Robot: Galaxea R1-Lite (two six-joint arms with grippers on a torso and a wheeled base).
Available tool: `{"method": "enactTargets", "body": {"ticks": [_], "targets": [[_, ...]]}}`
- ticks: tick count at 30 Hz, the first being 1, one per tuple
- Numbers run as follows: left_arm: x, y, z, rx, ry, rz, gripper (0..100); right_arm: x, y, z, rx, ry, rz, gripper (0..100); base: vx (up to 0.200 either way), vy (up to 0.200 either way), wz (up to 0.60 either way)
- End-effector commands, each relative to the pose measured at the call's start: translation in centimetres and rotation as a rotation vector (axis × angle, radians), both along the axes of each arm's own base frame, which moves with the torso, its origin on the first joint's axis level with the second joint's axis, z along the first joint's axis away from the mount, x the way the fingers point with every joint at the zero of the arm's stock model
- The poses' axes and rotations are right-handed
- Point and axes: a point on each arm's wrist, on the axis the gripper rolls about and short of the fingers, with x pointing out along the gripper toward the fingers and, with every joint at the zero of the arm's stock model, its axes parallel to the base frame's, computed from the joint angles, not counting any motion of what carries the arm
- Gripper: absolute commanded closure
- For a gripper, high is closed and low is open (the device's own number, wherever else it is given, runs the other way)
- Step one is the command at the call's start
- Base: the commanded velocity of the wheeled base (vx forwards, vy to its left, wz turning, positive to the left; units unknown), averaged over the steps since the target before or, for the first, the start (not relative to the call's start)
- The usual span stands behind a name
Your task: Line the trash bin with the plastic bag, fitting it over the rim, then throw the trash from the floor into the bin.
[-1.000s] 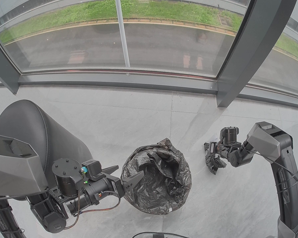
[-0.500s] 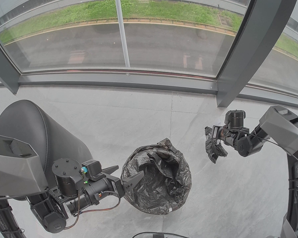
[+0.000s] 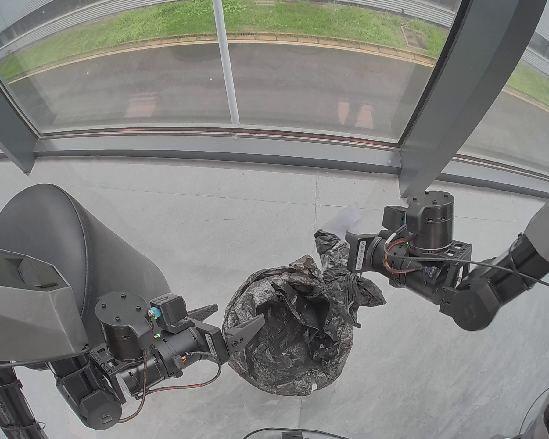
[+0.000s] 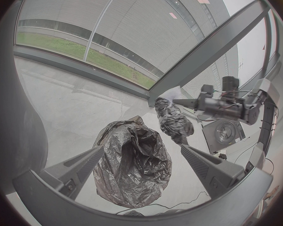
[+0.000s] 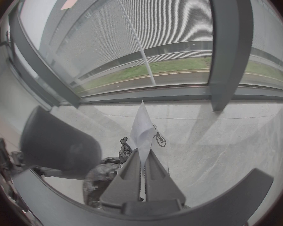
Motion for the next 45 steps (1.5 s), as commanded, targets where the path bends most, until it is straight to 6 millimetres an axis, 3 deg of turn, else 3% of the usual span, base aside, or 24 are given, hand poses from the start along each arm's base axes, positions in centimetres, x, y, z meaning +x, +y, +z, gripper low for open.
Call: {"method": "enactTargets", "body": {"ticks": [1, 7, 12, 18, 22, 29, 35, 45], "targets": [[0.0, 0.0, 0.0, -0.001, -0.002, 0.001, 0, -5.2, 1.9, 3.1, 0.08, -0.047, 0.148, 100, 0.0, 0.0, 0.0], [0.0, 0.0, 0.0, -0.001, -0.002, 0.001, 0, -5.8, 3.0, 1.9, 0.106, 0.013, 0.205, 100, 0.0, 0.0, 0.0], [0.0, 0.0, 0.0, -0.001, -0.002, 0.001, 0, -6.2, 4.2, -0.2, 0.077, 0.079, 0.275, 100, 0.0, 0.0, 0.0], [0.0, 0.0, 0.0, -0.001, -0.002, 0.001, 0, -5.3, 5.4, -4.5, 0.009, 0.164, 0.283, 100, 0.0, 0.0, 0.0], [0.0, 0.0, 0.0, -0.001, -0.002, 0.001, 0, -4.9, 5.8, -5.7, 0.018, 0.154, 0.288, 100, 0.0, 0.0, 0.0], [0.0, 0.0, 0.0, -0.001, -0.002, 0.001, 0, -4.8, 5.8, -6.2, 0.014, 0.16, 0.287, 100, 0.0, 0.0, 0.0], [0.0, 0.0, 0.0, 0.0, 0.001, 0.001, 0, -4.5, 6.0, -7.9, -0.033, 0.177, 0.286, 100, 0.0, 0.0, 0.0], [0.0, 0.0, -0.1, 0.001, 0.002, 0.001, 0, -4.4, 6.0, -8.0, -0.035, 0.173, 0.282, 100, 0.0, 0.0, 0.0]]}}
